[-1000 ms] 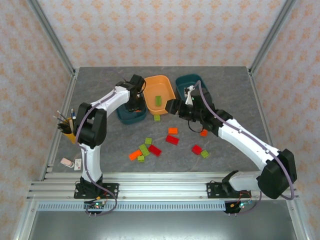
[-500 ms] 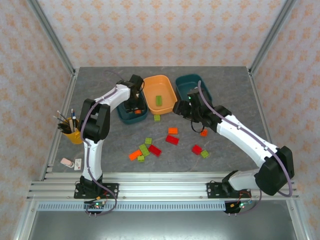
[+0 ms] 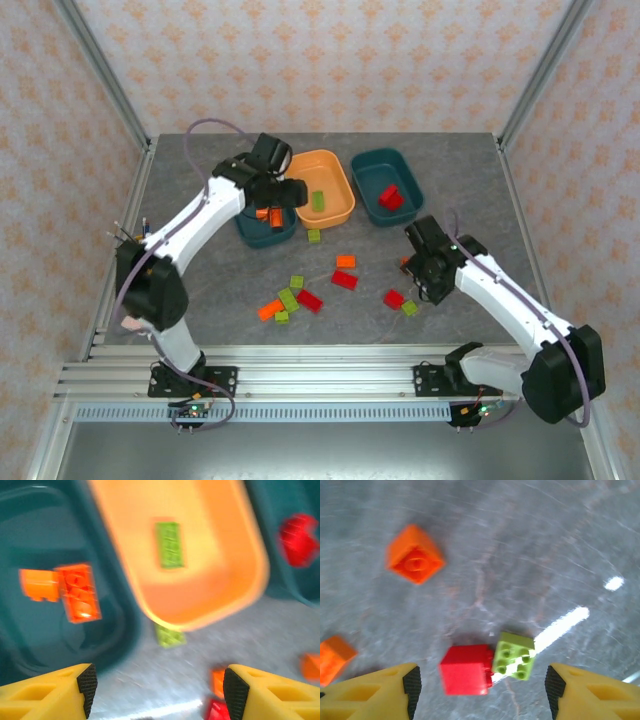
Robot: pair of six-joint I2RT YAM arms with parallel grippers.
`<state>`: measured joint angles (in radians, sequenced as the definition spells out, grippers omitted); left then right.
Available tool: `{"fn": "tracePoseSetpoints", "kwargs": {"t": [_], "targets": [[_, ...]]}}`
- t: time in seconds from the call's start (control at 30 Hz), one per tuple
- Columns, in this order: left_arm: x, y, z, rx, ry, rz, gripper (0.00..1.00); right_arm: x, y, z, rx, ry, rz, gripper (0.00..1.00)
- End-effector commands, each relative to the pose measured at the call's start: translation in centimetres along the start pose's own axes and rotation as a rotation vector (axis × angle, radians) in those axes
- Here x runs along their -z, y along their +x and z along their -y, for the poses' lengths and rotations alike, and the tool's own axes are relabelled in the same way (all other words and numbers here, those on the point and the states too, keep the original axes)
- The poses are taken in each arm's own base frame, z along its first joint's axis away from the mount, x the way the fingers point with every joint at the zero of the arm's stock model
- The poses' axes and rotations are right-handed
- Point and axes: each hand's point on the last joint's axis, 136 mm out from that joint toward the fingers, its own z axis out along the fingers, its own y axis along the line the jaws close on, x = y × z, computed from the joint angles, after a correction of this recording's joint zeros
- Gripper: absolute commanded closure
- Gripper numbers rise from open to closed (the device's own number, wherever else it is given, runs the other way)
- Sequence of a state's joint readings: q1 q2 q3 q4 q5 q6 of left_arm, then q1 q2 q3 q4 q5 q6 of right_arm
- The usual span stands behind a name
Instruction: Sort the legos into containers by color
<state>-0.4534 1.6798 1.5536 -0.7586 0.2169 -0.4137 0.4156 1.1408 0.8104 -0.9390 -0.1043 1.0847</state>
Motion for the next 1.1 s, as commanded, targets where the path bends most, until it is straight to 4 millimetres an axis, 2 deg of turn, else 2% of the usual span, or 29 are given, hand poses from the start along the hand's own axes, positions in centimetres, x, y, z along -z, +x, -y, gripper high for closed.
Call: {"fn": "tracePoseSetpoints", "kwargs": {"t": [0.0,0.13,0.3,0.57,0.77,0.93,1.07], "targets": [[0.9,3.6,3.9,-0.115,0.132,-0.016,0.29,-2.0,1.0,0.0,-0.147,-0.039,-0.072,0.31],[2.2,7.5,6.6,-0.185,0.195,-0.035,0.29,-4.1,2.4,0.8,-0.180,-0.022,-0.131,0.30],[2.8,10.0,7.7,-0.180,0.227,-0.051,0.29,-5.5,2.7,1.8,-0.190,-0.013,-0.133,0.31],[3.3,11.0,8.0,-0.181,0.236,-0.049,0.30,-6.9,3.7,2.3,-0.196,-0.013,-0.174,0.43],[3.7,11.0,8.2,-0.174,0.256,-0.033,0.30,-8.0,3.8,2.1,-0.203,-0.013,-0.180,0.57],[4.1,12.1,9.0,-0.170,0.331,-0.058,0.30,-7.8,3.3,1.5,-0.196,-0.027,-0.158,0.67],[4.7,12.9,9.8,-0.155,0.412,-0.075,0.28,-6.5,2.2,0.8,-0.171,-0.047,-0.112,0.72]]}}
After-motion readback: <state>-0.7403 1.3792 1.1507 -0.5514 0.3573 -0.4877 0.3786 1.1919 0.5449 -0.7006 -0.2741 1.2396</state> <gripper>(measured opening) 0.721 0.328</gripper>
